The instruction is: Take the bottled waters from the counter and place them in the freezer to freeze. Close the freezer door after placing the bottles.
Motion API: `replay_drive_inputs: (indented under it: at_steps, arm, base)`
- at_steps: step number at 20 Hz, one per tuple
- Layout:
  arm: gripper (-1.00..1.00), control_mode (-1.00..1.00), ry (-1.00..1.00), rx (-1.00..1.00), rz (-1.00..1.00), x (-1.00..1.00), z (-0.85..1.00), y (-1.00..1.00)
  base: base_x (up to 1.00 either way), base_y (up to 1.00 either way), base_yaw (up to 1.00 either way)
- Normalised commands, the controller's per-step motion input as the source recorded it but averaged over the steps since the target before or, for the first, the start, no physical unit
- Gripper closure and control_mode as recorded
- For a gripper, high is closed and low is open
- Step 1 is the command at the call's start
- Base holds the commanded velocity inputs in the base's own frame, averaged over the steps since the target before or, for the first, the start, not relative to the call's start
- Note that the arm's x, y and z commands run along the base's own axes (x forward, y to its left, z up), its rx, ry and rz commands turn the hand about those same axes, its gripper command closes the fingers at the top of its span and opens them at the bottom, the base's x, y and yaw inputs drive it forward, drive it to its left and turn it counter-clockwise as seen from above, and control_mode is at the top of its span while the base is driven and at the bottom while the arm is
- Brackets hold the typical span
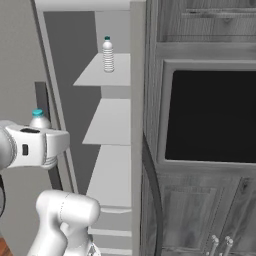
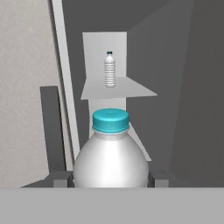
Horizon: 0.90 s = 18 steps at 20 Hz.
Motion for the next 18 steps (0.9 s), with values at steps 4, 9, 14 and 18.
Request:
replay_drive_inputs:
  at_steps: [4, 9, 14, 18]
  arm:
    - [1.0, 1.0, 0.0, 0.0, 0.0, 0.0, 0.0, 0.0]
    - [1.0, 1.0, 0.0, 0.0, 0.0, 0.0, 0.0, 0.0]
    - [1.0, 1.0, 0.0, 0.0, 0.0, 0.0, 0.0, 0.0]
    - [1.0, 1.0, 0.0, 0.0, 0.0, 0.0, 0.0, 0.0]
  base:
    - [0.56, 0.0, 0.0]
    - [0.38, 0.0, 0.0]
    - [0.18, 0.0, 0.0]
    - [0.09, 0.01, -0.01]
